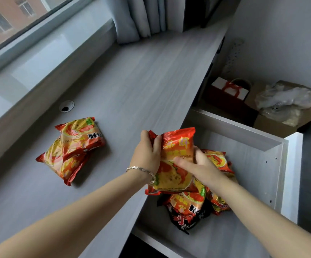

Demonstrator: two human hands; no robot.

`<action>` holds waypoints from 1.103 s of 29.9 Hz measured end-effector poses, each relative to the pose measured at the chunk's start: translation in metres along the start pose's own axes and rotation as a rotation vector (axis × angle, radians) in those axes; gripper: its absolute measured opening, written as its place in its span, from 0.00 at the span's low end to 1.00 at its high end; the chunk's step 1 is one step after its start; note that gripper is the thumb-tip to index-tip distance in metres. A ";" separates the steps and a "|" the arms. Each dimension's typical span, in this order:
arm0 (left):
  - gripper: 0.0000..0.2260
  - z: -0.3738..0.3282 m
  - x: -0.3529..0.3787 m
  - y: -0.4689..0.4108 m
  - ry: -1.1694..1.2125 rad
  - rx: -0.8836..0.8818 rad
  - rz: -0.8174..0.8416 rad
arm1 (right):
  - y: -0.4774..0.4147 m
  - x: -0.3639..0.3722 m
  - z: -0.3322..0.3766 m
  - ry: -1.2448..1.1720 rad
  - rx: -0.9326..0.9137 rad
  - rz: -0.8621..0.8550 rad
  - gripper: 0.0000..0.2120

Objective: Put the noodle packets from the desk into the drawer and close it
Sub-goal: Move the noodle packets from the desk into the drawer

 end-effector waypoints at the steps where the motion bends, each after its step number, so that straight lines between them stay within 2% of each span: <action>1: 0.11 0.002 0.000 0.002 -0.030 -0.001 0.049 | 0.000 0.004 0.000 0.057 -0.021 -0.024 0.24; 3: 0.12 0.010 -0.006 0.003 -0.123 0.024 0.094 | -0.004 0.002 -0.009 0.111 -0.018 -0.075 0.19; 5: 0.14 0.027 -0.021 -0.002 -0.275 0.038 0.010 | -0.006 -0.006 -0.028 0.174 0.022 -0.069 0.16; 7: 0.23 0.051 -0.045 -0.012 -0.537 0.029 -0.192 | -0.006 -0.017 -0.052 0.328 0.099 -0.049 0.22; 9: 0.33 0.072 -0.069 -0.025 -0.649 -0.063 -0.323 | -0.006 -0.026 -0.075 0.470 0.196 -0.034 0.29; 11: 0.40 0.091 -0.090 -0.038 -0.608 -0.228 -0.383 | -0.004 -0.031 -0.092 0.582 0.294 -0.035 0.33; 13: 0.45 0.109 -0.108 -0.053 -0.563 -0.412 -0.386 | -0.004 -0.031 -0.094 0.705 0.351 -0.109 0.34; 16: 0.49 0.130 -0.125 -0.065 -0.463 -0.566 -0.266 | -0.004 -0.014 -0.066 0.823 0.199 -0.344 0.25; 17: 0.49 0.135 -0.126 -0.065 -0.424 -0.553 -0.235 | -0.005 -0.004 -0.051 0.816 0.079 -0.394 0.20; 19: 0.46 0.141 -0.125 -0.062 -0.392 -0.491 -0.229 | -0.012 0.022 -0.016 0.771 -0.148 -0.373 0.15; 22: 0.40 0.146 -0.124 -0.053 -0.391 -0.435 -0.263 | -0.040 0.074 0.025 0.690 -0.265 -0.169 0.12; 24: 0.39 0.156 -0.133 -0.052 -0.383 -0.416 -0.282 | -0.069 0.124 0.046 0.623 -0.221 -0.063 0.15; 28: 0.39 0.158 -0.125 -0.046 -0.339 -0.350 -0.255 | -0.112 0.185 0.058 0.467 0.027 0.033 0.31; 33: 0.44 0.178 -0.143 -0.041 -0.271 -0.308 -0.297 | -0.143 0.226 0.049 0.270 0.183 0.002 0.32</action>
Point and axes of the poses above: each hand's wrist, its own y-axis away from the middle knuckle, its own x-axis out of the palm, z = x × y, the point moved 1 cm from there along -y, towards the middle knuckle, and after that the axes turned 4 degrees about -x, right-handed, at the moved point
